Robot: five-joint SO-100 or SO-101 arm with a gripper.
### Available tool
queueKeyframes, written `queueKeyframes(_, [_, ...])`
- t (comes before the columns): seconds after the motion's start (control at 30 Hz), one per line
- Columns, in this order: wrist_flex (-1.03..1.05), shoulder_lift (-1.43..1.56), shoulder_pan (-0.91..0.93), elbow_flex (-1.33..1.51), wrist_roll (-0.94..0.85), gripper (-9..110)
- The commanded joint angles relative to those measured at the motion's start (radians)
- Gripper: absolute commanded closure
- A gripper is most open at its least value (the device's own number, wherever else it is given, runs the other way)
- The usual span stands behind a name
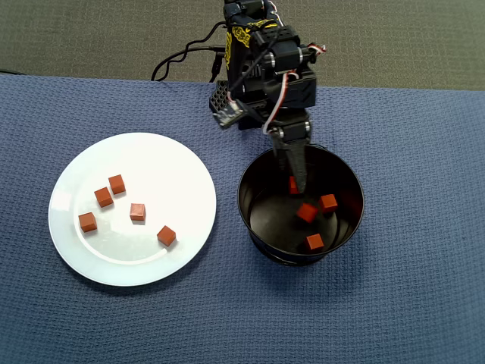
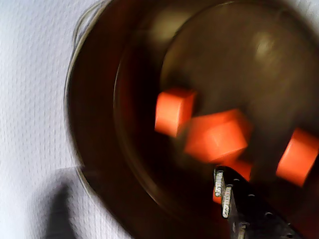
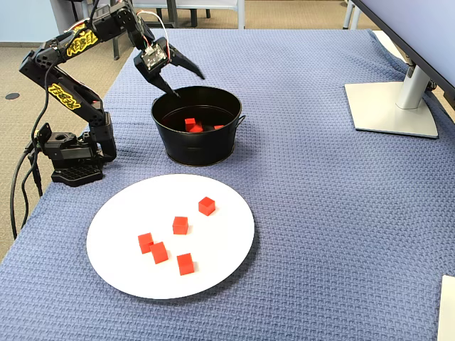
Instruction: Pick up the red cubes from the white plate and place them in the black recipient
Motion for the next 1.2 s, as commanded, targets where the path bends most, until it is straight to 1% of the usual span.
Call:
queueKeyframes(0.0, [-0.038, -0.005, 0.278, -0.094, -0.155, 65])
queueKeyframes(0.1, [-0.044, -0.040, 0.485, -0.109, -0.348, 69])
queueKeyframes(0.17, [-0.080, -0.067, 0.584, -0.072, -0.491, 69])
queueKeyframes(0.2, [-0.117, -0.081, 0.630, -0.044, -0.563, 70])
queueKeyframes(0.3, [-0.298, -0.141, 0.750, 0.025, -0.707, 71])
queueKeyframes(0.4, [-0.456, -0.192, 0.819, 0.066, -0.854, 71])
queueKeyframes(0.5, [-0.649, -0.216, 0.845, 0.166, -1.025, 72])
queueKeyframes(0.57, [-0.752, -0.253, 0.851, 0.213, -1.100, 72])
queueKeyframes(0.73, [-0.739, -0.291, 0.831, 0.232, -1.091, 73])
queueKeyframes(0.83, [-0.772, -0.327, 0.818, 0.258, -1.085, 74])
queueKeyframes(1.0, [-0.761, -0.397, 0.793, 0.236, -1.055, 75])
queueKeyframes(1.17, [-0.782, -0.489, 0.784, 0.202, -1.072, 75])
